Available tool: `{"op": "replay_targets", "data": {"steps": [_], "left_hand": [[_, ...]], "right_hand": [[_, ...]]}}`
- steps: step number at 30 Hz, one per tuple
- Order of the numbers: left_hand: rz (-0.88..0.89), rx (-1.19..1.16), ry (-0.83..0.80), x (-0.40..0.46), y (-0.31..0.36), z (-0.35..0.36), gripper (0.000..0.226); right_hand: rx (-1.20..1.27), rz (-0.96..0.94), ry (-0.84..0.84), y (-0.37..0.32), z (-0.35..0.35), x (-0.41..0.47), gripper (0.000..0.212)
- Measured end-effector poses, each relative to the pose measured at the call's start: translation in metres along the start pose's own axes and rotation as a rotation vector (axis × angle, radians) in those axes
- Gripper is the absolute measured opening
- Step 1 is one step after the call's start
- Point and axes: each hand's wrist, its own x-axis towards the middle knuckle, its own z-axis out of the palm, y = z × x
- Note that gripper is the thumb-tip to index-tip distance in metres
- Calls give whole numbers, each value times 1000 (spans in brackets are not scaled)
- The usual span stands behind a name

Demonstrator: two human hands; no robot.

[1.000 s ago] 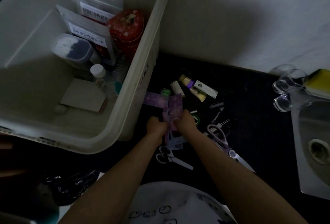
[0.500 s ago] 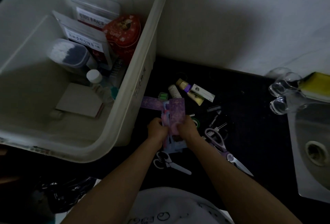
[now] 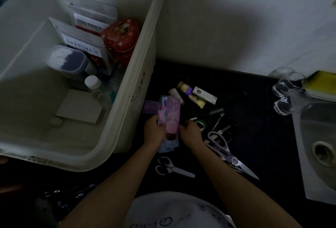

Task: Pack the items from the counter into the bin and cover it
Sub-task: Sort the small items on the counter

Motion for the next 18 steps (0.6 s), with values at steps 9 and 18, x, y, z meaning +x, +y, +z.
{"op": "replay_targets", "data": {"steps": [9,18], "left_hand": [[714,827,-149,4,1,0,59],[708,884,-261,-10,-10,3,55]], "right_hand": [[-14,5,193,14,-33,4,33],[-156,-263,104,15,-22,-9,50]]}}
